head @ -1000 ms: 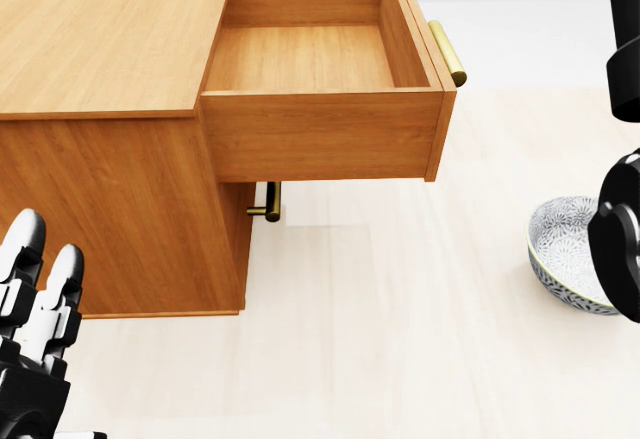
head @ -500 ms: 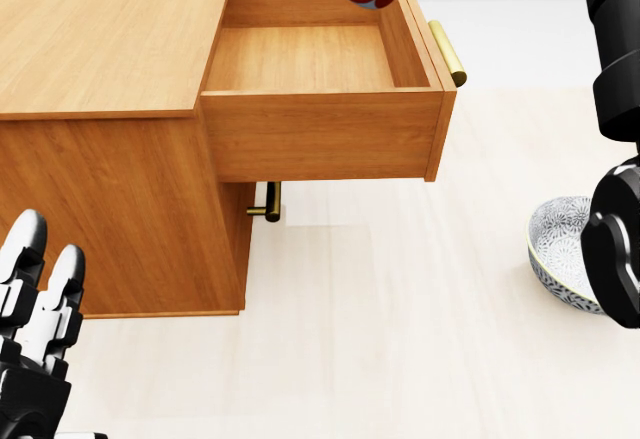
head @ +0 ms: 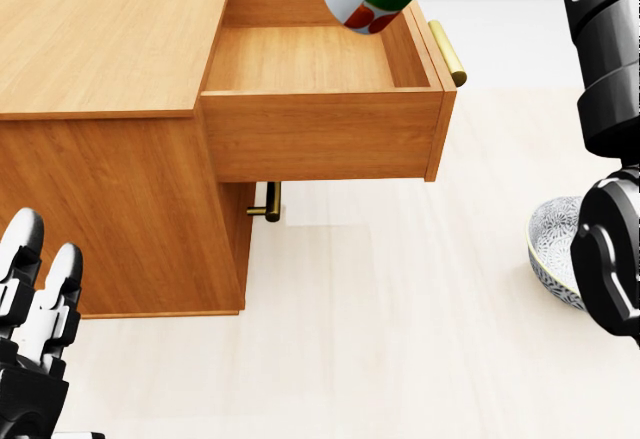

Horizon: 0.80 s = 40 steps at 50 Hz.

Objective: Put the ketchup in the top drawer of the cabinet.

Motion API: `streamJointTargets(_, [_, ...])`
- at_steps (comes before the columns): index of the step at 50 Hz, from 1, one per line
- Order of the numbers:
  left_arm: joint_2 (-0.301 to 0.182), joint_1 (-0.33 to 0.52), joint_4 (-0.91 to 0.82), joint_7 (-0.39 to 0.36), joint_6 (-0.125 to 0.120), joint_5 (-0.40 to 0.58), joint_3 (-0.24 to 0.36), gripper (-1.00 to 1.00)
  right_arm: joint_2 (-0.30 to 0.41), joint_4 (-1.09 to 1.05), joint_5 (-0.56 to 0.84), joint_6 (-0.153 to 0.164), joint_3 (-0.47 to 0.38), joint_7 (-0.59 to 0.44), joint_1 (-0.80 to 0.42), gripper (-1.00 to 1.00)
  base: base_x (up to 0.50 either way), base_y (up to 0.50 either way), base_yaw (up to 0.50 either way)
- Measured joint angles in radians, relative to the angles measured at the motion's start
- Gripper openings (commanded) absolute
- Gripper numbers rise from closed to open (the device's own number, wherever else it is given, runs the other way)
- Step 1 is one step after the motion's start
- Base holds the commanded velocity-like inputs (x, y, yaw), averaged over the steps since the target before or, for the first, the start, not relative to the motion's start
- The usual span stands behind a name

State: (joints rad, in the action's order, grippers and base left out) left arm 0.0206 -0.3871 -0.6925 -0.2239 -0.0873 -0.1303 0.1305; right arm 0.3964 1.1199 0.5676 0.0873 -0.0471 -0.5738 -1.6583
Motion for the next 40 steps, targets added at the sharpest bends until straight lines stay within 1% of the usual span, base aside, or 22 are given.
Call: streamJointTargets(40, [0.002,-0.002,-0.006,-0.001,0.000,-0.002,0.003,1.00,-0.011,0.014,0.002,0.000,-0.002,0.012,0.051,-1.00,0.00,0.00,0.00])
